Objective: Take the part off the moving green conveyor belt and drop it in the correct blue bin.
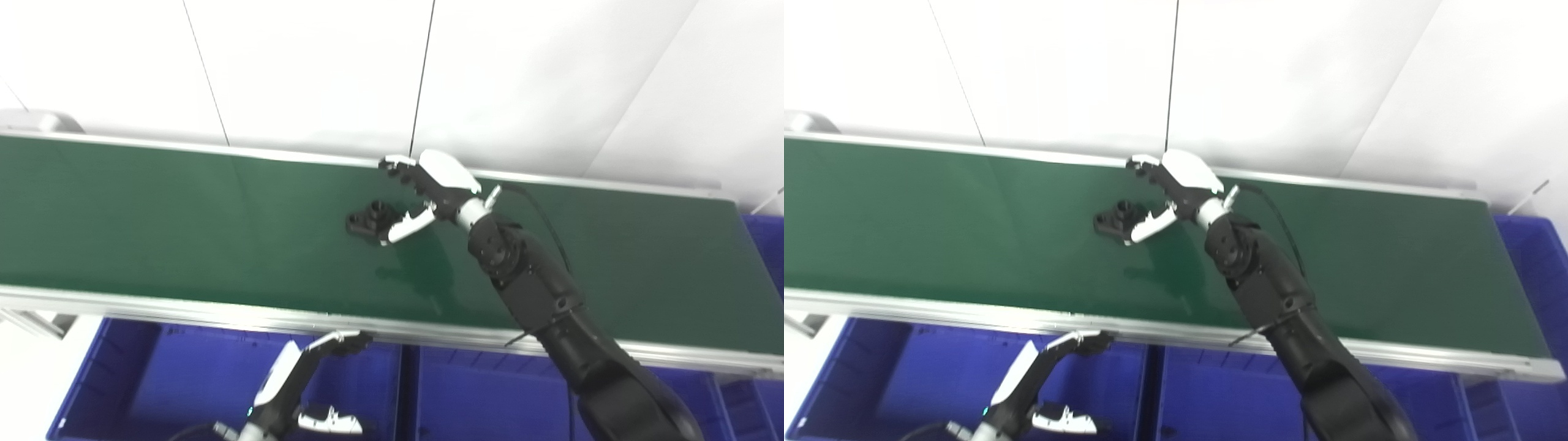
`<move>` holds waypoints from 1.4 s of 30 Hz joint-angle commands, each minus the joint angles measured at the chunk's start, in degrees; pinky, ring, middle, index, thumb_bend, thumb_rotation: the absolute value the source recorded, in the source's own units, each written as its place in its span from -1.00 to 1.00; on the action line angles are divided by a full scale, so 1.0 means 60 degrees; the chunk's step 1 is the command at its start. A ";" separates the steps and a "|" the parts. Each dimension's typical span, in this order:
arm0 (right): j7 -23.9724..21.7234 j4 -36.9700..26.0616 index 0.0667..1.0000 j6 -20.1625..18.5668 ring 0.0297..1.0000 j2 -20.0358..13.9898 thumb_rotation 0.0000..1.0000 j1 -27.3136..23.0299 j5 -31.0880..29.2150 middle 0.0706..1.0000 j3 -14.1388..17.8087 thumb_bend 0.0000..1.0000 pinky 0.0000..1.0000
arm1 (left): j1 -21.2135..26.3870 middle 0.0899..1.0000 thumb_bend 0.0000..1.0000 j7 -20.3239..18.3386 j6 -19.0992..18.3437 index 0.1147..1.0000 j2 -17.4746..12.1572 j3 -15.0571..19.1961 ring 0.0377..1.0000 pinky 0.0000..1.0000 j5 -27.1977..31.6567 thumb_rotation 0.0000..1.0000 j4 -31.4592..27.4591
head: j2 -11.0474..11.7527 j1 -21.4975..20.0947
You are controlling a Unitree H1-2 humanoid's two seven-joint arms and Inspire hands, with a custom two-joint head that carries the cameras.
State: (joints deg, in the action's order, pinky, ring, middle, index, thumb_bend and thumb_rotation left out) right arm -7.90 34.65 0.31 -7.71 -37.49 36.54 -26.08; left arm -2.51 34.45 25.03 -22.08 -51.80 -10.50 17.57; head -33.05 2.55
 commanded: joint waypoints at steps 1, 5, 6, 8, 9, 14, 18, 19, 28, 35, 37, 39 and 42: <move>0.0278 0.0020 0.70 0.0340 0.55 0.0053 -0.53 -0.0614 0.0082 0.62 -0.0036 0.84 0.29 | 0.0196 0.42 0.63 0.0294 0.0317 0.43 -0.0118 -0.0039 0.40 0.41 -0.0082 -0.39 -0.0107 | -0.0029 0.0012; 0.0313 0.0194 0.69 0.0282 0.57 0.0045 -0.60 -0.0641 0.0223 0.61 -0.0178 0.81 0.35 | 0.0211 0.42 0.63 0.0386 0.0317 0.44 -0.0160 -0.0119 0.41 0.42 -0.0130 -0.36 -0.0114 | -0.0078 -0.0002; 0.0344 0.0222 0.69 0.0298 0.57 0.0039 -0.62 -0.0635 0.0261 0.61 -0.0210 0.81 0.34 | 0.0211 0.43 0.63 0.0367 0.0317 0.44 -0.0169 -0.0123 0.42 0.43 -0.0109 -0.35 -0.0126 | -0.0078 -0.0002; 0.0381 0.0284 0.67 0.0328 0.56 0.0019 -0.70 -0.0615 0.0328 0.60 -0.0278 0.79 0.35 | 0.0205 0.43 0.63 0.0357 0.0317 0.45 -0.0202 -0.0137 0.42 0.43 -0.0107 -0.36 -0.0191 | -0.0121 -0.0011; 0.0412 0.0343 0.66 0.0348 0.55 0.0000 -0.72 -0.0579 0.0363 0.59 -0.0310 0.78 0.34 | 0.0199 0.43 0.62 0.0359 0.0317 0.45 -0.0214 -0.0147 0.42 0.43 -0.0101 -0.37 -0.0232 | -0.0155 0.0008; 0.0549 0.0577 0.63 0.0491 0.49 -0.0133 -0.85 -0.0444 0.0471 0.54 -0.0467 0.73 0.30 | 0.0224 0.42 0.59 0.0447 0.0317 0.45 -0.0237 -0.0228 0.41 0.41 -0.0094 -0.42 -0.0304 | -0.0189 -0.0014; 0.0595 0.0684 0.61 0.0500 0.51 -0.0263 -0.94 -0.0406 0.0596 0.55 -0.0625 0.71 0.30 | 0.0211 0.41 0.61 0.0476 0.0317 0.44 -0.0232 -0.0200 0.40 0.41 -0.0100 -0.41 -0.0303 | -0.0224 -0.0039; 0.0608 0.0694 0.60 0.0501 0.51 -0.0298 -0.97 -0.0396 0.0620 0.55 -0.0666 0.69 0.30 | 0.0210 0.41 0.62 0.0490 0.0317 0.43 -0.0233 -0.0197 0.40 0.40 -0.0115 -0.41 -0.0301 | -0.0224 -0.0039; 0.1193 0.0979 0.06 0.1111 -0.06 -0.0642 -1.00 -0.0340 0.1078 0.05 -0.1116 0.13 -0.25 | 0.0161 0.39 0.63 0.0432 0.0317 0.43 -0.0254 -0.0132 0.37 0.40 -0.0062 -0.38 -0.0410 | -0.0297 -0.0078; 0.1483 0.0892 -0.01 0.1157 -0.28 -0.0823 -1.00 -0.0198 0.1546 -0.09 -0.1590 0.03 -0.42 | 0.0047 0.41 0.62 0.0051 0.0317 0.43 -0.0239 0.0083 0.36 0.35 0.0180 -0.38 -0.0549 | -0.0371 -0.0096; 0.1536 0.0821 -0.03 0.1137 -0.27 -0.0869 -1.00 -0.0140 0.1679 -0.07 -0.1692 0.03 -0.42 | 0.0017 0.40 0.62 -0.0021 0.0317 0.43 -0.0230 0.0154 0.35 0.33 0.0181 -0.39 -0.0583 | -0.0390 -0.0090; 0.1620 0.0751 0.01 0.1138 -0.31 -0.0950 -1.00 -0.0068 0.1895 -0.11 -0.1843 0.02 -0.45 | 0.0004 0.41 0.60 -0.0079 0.0317 0.42 -0.0232 0.0198 0.35 0.34 0.0181 -0.40 -0.0642 | -0.0411 -0.0071; 0.1606 0.0653 0.04 0.1126 -0.33 -0.1063 -1.00 0.0017 0.2041 -0.13 -0.1987 0.02 -0.46 | -0.0009 0.41 0.60 -0.0160 0.0317 0.42 -0.0208 0.0276 0.35 0.33 0.0219 -0.41 -0.0670 | -0.0436 -0.0074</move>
State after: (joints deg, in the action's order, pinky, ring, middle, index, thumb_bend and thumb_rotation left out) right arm 2.83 38.76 6.37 -13.99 -38.40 47.27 -36.80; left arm -2.90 33.36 25.03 -23.02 -50.86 -9.23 15.14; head -35.60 2.02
